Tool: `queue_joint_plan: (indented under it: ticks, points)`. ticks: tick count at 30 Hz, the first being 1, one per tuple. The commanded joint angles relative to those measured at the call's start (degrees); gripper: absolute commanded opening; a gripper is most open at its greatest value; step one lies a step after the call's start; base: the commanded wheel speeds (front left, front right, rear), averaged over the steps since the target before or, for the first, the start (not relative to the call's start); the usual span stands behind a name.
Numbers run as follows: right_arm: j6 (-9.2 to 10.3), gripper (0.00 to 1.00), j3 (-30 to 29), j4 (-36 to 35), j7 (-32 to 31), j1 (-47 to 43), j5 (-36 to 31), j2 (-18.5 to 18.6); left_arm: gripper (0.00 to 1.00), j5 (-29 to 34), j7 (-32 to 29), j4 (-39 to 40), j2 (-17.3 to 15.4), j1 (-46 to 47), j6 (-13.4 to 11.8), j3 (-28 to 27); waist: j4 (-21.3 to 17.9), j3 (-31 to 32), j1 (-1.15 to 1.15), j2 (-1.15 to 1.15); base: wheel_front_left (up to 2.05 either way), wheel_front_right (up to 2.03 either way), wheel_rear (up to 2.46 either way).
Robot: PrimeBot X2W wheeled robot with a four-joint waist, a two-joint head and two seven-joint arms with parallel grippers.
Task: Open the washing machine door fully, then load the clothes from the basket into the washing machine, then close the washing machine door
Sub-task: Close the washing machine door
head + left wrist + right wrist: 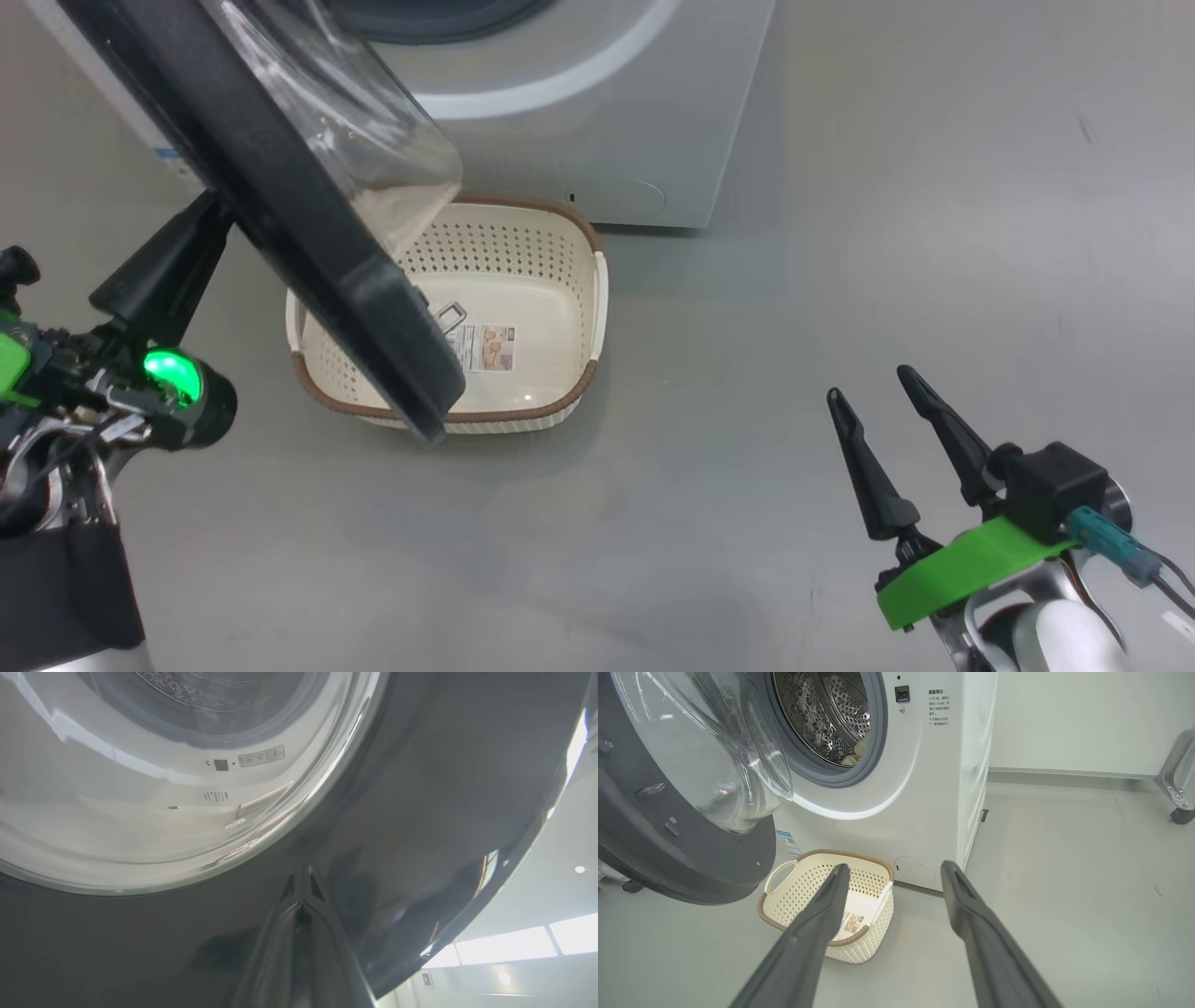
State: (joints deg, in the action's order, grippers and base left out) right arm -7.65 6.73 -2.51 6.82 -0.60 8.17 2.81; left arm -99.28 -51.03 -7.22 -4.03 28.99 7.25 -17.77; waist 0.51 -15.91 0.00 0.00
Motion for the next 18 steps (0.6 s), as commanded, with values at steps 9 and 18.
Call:
queue_joint_plan:
  ticks: [9, 18]
  points:
    - [0.16, 1.00, 2.0, -0.1, 1.7, 2.6, 1.1, 0.1, 0.00, 2.0, -0.4, 0.9, 0.3, 4.4, 0.2, 0.6, -4.2, -0.3, 0.00, 0.00, 0.00, 0.00, 0.00]
    - [0.16, 1.00, 2.4, 0.8, 2.2, 3.3, 1.5, 0.1, 0.00, 3.4, 0.6, -1.5, 0.8, 7.5, 0.2, 1.5, -7.3, -0.1, 0.00, 0.00, 0.00, 0.00, 0.00]
